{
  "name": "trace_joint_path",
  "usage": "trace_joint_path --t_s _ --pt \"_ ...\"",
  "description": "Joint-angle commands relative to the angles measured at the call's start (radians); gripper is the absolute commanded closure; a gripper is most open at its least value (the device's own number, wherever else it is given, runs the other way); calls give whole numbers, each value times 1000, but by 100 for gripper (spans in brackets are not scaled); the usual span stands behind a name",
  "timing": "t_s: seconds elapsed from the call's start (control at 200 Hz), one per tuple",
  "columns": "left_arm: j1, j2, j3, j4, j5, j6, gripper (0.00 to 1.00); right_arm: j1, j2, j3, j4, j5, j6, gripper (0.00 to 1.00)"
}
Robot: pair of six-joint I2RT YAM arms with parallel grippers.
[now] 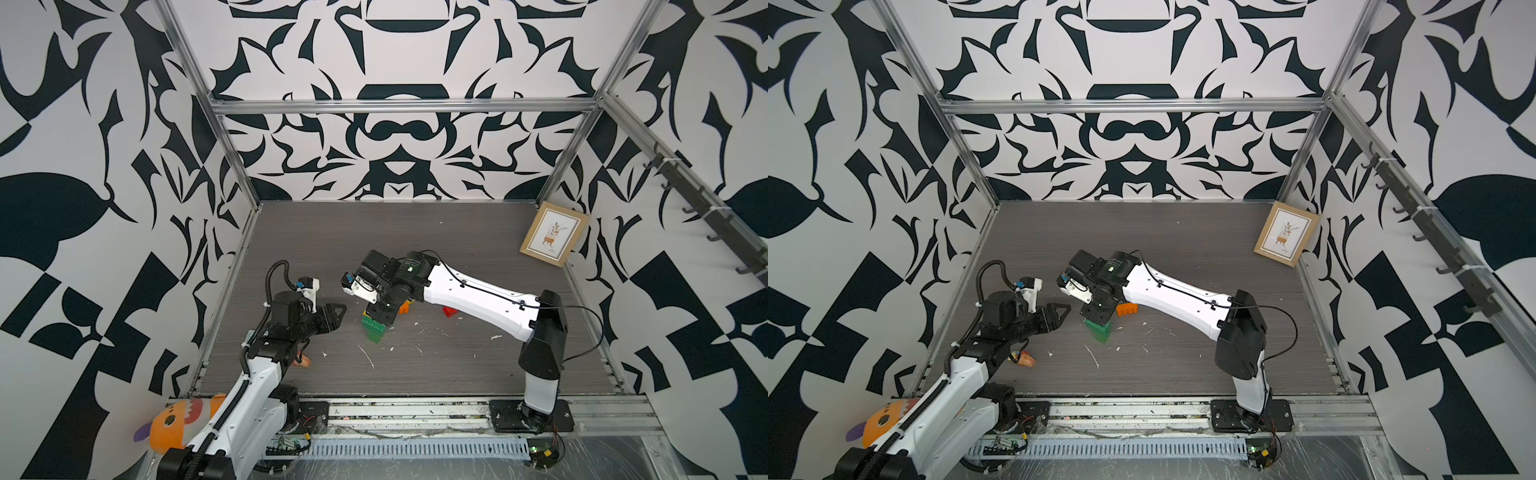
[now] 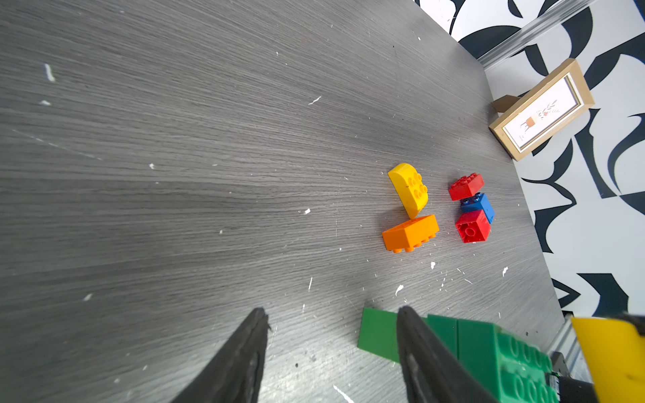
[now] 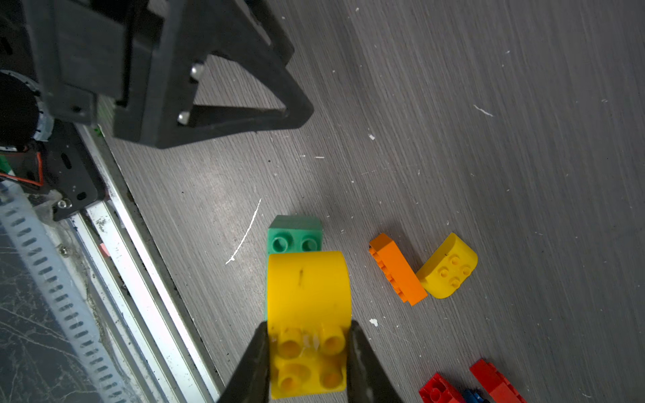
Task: Assemble an ice cream with lego
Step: Assemble the lego brick with the lego brick.
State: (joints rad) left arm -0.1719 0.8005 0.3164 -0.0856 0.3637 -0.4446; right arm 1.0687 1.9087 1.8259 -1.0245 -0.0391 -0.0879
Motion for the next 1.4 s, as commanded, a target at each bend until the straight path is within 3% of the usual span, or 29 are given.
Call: trace_joint_path --t_s 0.0,0.5,0.7,1.395 --pt "5 -1 -13 17 11 4 37 12 14 51 -53 8 -22 80" --pt "4 -3 -13 17 9 4 37 19 48 61 -68 25 -23 77" --pt "5 -4 -14 17 9 4 37 22 51 61 -47 22 -23 65" --pt "4 -6 -14 15 7 3 37 22 26 60 -2 -31 -26 44"
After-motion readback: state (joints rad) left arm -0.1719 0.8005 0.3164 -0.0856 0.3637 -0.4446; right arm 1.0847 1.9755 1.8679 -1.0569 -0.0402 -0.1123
